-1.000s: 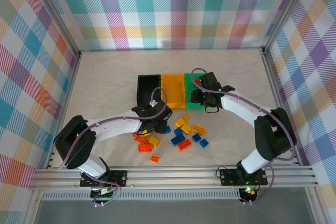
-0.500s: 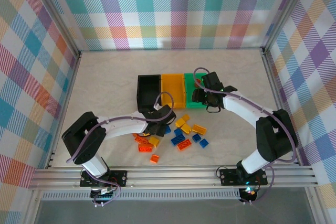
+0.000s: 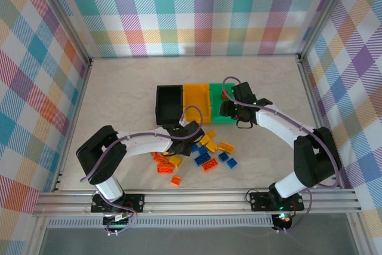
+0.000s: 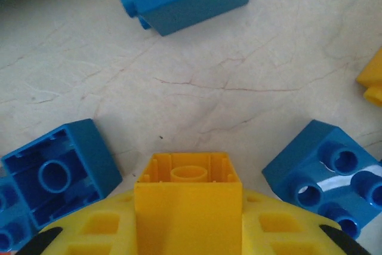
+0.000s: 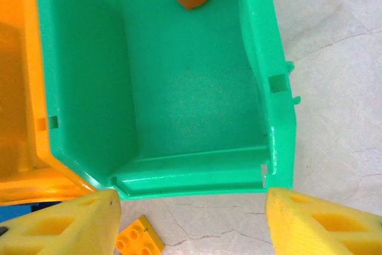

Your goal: Sort the legos into containers by color

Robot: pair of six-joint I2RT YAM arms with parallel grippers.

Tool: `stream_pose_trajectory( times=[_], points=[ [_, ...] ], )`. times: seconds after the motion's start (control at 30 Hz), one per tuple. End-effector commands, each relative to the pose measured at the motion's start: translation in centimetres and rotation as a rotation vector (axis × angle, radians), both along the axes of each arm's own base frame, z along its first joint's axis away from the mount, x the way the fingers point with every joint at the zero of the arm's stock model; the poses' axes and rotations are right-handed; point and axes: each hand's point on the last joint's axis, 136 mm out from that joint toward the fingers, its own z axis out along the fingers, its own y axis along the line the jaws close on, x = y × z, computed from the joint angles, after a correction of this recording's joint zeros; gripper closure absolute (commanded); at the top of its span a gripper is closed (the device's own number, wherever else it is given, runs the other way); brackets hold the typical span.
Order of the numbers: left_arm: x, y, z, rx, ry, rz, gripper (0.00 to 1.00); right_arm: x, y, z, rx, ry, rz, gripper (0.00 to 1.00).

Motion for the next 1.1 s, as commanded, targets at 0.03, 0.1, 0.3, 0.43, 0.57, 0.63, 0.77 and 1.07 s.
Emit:
stream_pose_trajectory(
  times=[0.03,0.1,0.3,0.43,0.57,0.63,0.77,1.07],
  points=[
    [2.2,0.2,7.0,-0.099,-0.153,0.053,0.72,0.0,-0.1,1.3,0.034,-0.038,-0.008,0.34],
    [3.7,1.2,9.4,-0.150,-0.197,0.112,0.73,0.0,-0.1,1.3,0.038,-0.040,-0.012,0.34],
    [10.1,4.0,12.4,-0.284,-0.232,0.296,0.74,-0.4,0.1,0.9,0.055,-0.027,-0.010,0.34],
    [14.3,4.9,11.3,-0.284,-0.218,0.386,0.77,-0.6,-0.1,0.6,0.052,-0.021,-0.013,0.34],
    [17.0,5.6,9.9,-0.248,-0.203,0.457,0.78,-1.0,-0.2,0.7,0.054,-0.021,-0.011,0.34],
    [17.7,5.9,9.3,-0.228,-0.198,0.478,0.79,-1.2,-0.3,0.7,0.056,-0.022,-0.010,0.34],
    [18.4,5.8,8.6,-0.206,-0.182,0.491,0.71,-1.7,-0.6,0.8,0.056,-0.024,-0.009,0.33],
    [18.4,4.5,11.3,-0.309,-0.208,0.467,0.32,-2.7,-0.1,0.9,0.079,-0.005,0.036,0.31]
  ],
)
